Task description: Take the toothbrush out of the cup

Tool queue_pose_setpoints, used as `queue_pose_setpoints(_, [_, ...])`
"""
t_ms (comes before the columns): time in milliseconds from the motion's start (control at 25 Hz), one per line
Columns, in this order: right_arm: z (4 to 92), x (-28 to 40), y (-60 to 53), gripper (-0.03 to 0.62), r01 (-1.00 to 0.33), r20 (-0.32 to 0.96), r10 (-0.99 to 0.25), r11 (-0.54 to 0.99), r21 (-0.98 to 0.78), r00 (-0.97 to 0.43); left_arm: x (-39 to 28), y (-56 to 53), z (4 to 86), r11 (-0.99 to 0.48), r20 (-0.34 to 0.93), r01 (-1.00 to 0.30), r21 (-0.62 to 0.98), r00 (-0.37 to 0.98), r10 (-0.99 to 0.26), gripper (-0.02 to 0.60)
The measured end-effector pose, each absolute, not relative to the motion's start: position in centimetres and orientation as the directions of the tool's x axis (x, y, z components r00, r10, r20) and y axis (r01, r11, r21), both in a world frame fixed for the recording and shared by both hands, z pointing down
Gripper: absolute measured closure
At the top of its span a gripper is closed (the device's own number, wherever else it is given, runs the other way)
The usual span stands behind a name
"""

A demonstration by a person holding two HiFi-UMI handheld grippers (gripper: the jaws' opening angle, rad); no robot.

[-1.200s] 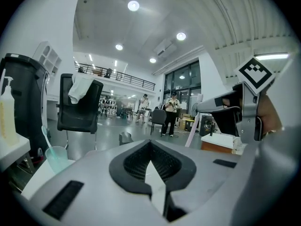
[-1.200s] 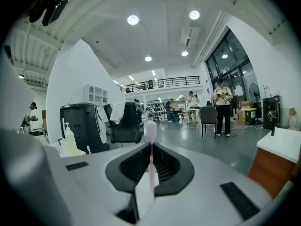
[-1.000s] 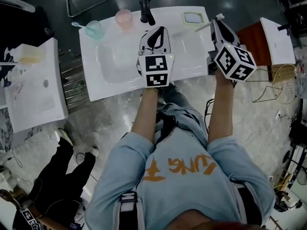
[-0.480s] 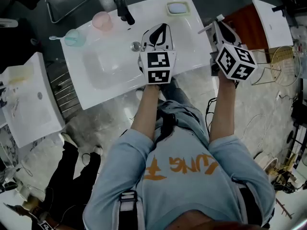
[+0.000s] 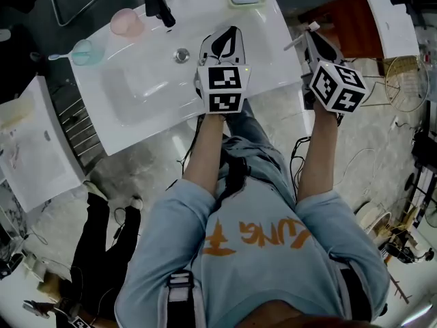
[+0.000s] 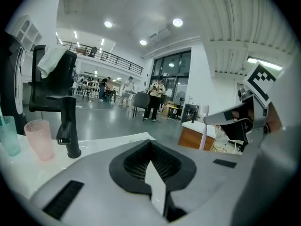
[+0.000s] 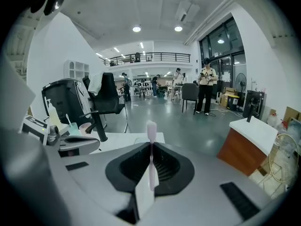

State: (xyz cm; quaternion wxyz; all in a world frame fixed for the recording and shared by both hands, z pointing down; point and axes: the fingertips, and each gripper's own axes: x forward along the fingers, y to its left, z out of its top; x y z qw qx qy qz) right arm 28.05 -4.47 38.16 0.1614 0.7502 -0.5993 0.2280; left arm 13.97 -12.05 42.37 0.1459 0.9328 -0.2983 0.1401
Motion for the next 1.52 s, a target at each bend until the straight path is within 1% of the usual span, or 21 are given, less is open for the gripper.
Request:
queue_pose_setpoints(240, [40.5, 29.4, -3.9, 0.553, -0.975, 0.603, -0.782, -0.222, -0.033, 0.158, 15.4, -12.0, 44.0, -0.775, 0.375, -0.598, 0.205, 0.779, -0.502, 0.561])
queue_pose_setpoints(480, [42.2, 30.7, -3.8, 0.553, -0.978, 0.645, -0.754, -0.202, -0.045, 0.126, 17.4, -12.1, 45.0, -0.770, 0.387, -0.599, 0.219, 0.778, -0.495, 0.561])
queue_pose_setpoints(920, [45.2, 31.4, -5.5, 0.553, -0.980, 0.677, -0.736, -0.143, -0.139, 0.011, 18.8, -13.0, 46.9, -0.738, 0.427, -0.637, 0.224, 0.745, -0.513, 0.561])
queue_pose_setpoints(1160, [47.0, 32.0, -6.5, 0.553, -0.957, 0.670, -0.740, -0.150, -0.247, -0.058, 19.1, -13.2, 47.8, -0.712, 0.450, -0.665, 0.225, 0.719, -0.530, 0.561])
queue_pose_setpoints(1520, [50.3, 32.6, -7.4, 0.553, -0.940, 0.697, -0.706, -0.135, -0.313, -0.130, 20.0, -13.2, 49.4, -0.684, 0.488, -0.696, 0.218, 0.685, -0.541, 0.561])
